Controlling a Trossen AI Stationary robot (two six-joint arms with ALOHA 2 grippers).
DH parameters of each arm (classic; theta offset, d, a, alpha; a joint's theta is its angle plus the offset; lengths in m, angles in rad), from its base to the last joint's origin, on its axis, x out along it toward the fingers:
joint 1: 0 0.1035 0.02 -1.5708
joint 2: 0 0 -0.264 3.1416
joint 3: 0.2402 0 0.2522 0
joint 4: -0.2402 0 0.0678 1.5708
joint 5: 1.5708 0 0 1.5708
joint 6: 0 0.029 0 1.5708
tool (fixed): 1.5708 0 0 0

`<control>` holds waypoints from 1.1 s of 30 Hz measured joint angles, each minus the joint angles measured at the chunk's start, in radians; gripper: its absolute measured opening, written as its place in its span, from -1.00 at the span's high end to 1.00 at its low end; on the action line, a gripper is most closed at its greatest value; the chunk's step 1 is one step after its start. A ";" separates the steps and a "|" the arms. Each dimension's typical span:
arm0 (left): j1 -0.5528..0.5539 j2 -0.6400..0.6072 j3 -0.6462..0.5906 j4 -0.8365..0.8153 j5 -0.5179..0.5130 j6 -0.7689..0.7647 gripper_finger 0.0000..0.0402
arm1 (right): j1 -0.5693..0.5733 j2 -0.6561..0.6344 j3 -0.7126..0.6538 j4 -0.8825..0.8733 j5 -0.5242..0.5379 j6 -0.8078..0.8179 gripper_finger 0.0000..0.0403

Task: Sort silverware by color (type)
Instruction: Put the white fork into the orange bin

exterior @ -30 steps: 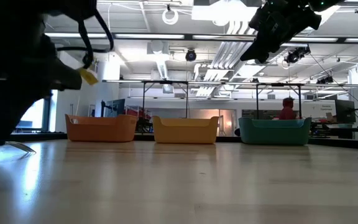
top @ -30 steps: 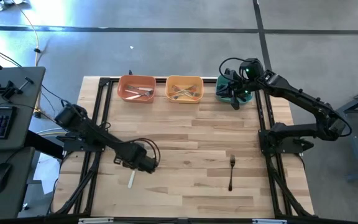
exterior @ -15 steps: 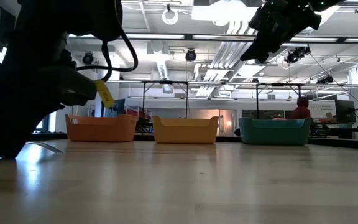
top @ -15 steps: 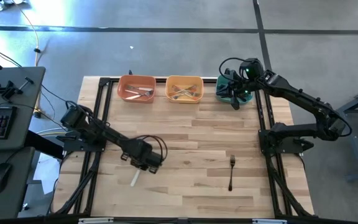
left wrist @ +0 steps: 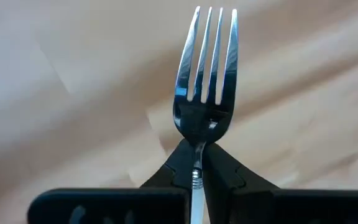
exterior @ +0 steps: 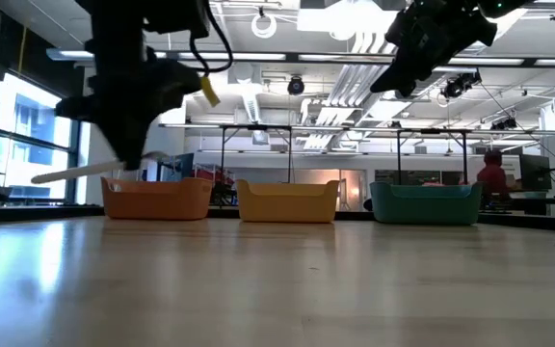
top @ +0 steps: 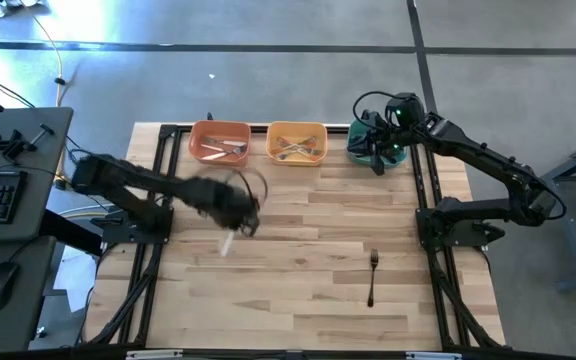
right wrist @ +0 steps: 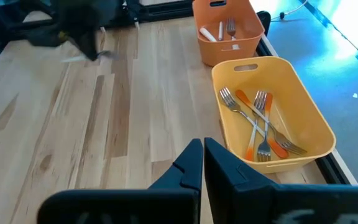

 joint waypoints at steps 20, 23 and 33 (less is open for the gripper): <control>0.885 0.036 0.267 -0.090 -0.046 1.495 0.99 | 0.003 0.000 0.000 0.051 0.162 0.199 1.00; 0.921 0.109 0.314 -0.082 -0.066 1.706 0.99 | 0.003 0.000 0.000 0.051 0.192 0.225 1.00; 0.935 0.315 0.347 -0.019 -0.152 2.113 0.95 | 0.023 0.000 0.000 0.051 0.284 0.293 1.00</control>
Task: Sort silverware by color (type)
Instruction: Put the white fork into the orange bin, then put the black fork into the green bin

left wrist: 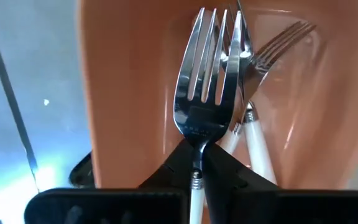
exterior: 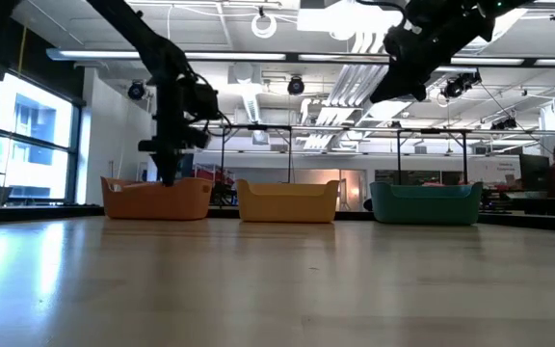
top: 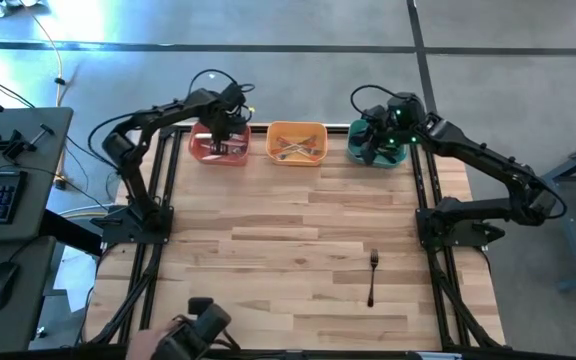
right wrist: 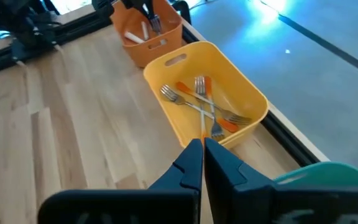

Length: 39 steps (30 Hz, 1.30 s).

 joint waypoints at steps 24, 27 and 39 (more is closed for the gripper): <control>-0.108 -0.138 -0.047 0.073 0.148 -0.496 0.93 | 0.104 0.000 0.000 -0.011 0.041 -0.019 1.00; -0.158 -0.224 -0.099 0.112 0.188 -0.654 0.98 | 0.104 0.000 0.000 -0.022 0.013 -0.020 1.00; -0.441 -0.579 -0.513 0.464 0.221 -1.118 1.00 | 0.218 0.000 0.000 -0.025 0.069 0.106 1.00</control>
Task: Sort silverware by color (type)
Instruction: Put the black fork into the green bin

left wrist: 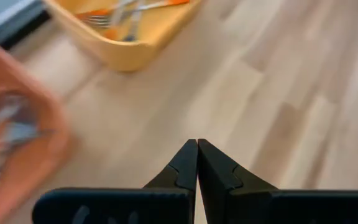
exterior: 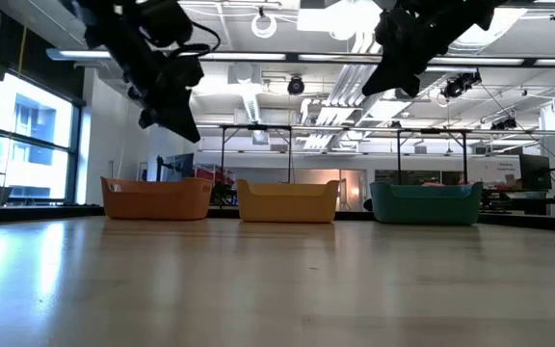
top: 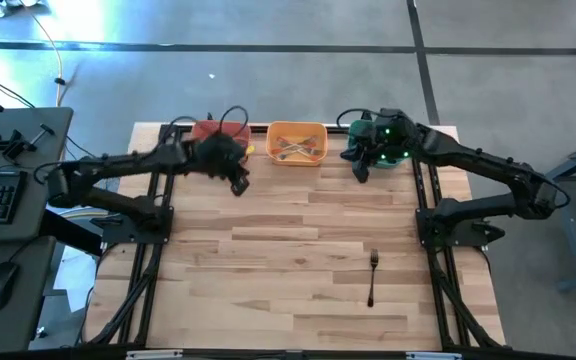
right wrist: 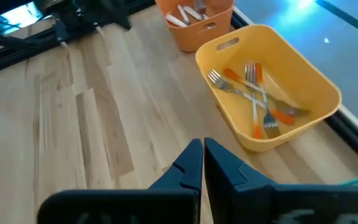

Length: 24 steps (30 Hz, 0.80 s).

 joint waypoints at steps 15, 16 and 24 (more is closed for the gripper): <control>-0.100 -0.257 -0.463 0.503 0.121 -0.115 1.00 | 0.517 0.000 0.000 -0.346 0.464 0.826 1.00; -0.100 -0.271 -0.483 0.526 0.122 -0.115 1.00 | 0.558 0.000 0.000 -0.388 0.477 0.908 1.00; -0.096 -0.333 -0.586 0.694 0.217 -0.135 1.00 | 0.874 0.053 0.000 -0.571 0.473 1.497 1.00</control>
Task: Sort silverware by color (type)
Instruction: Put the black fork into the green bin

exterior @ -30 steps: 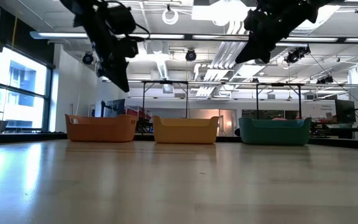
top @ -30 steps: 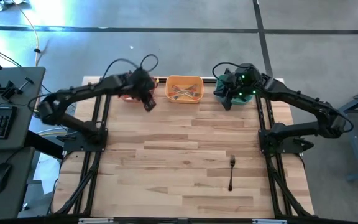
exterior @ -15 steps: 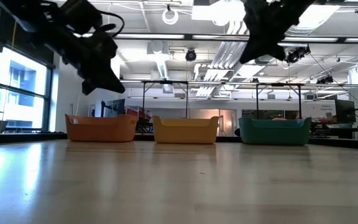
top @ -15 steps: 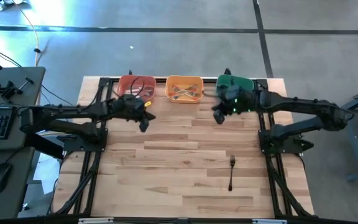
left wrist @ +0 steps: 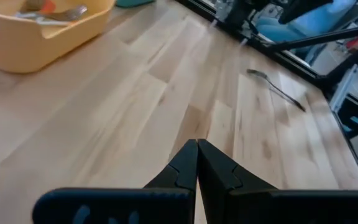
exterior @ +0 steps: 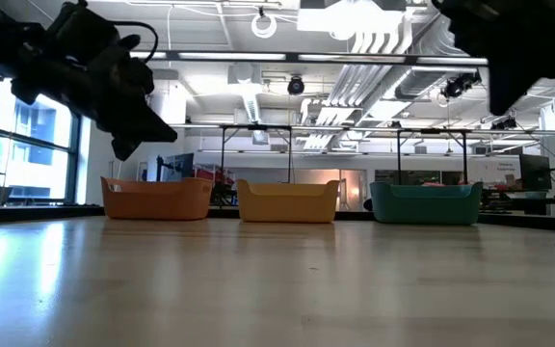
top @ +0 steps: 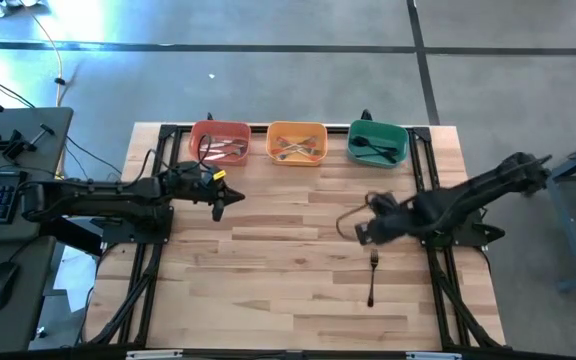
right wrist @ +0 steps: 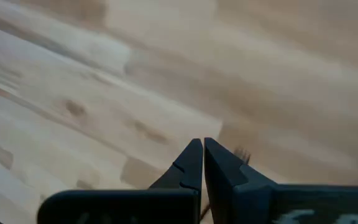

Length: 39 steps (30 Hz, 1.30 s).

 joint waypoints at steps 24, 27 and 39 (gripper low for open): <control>0.000 -0.005 -0.043 0.038 0.012 0.050 1.00 | 0.174 0.403 0.000 0.030 -0.227 0.541 0.14; 0.000 -0.005 -0.043 0.038 0.012 0.055 1.00 | 0.168 0.414 0.000 0.033 -0.229 0.541 0.14; 0.020 -0.004 -0.043 0.037 0.012 0.070 1.00 | 0.122 0.525 0.000 0.101 -0.254 0.538 0.14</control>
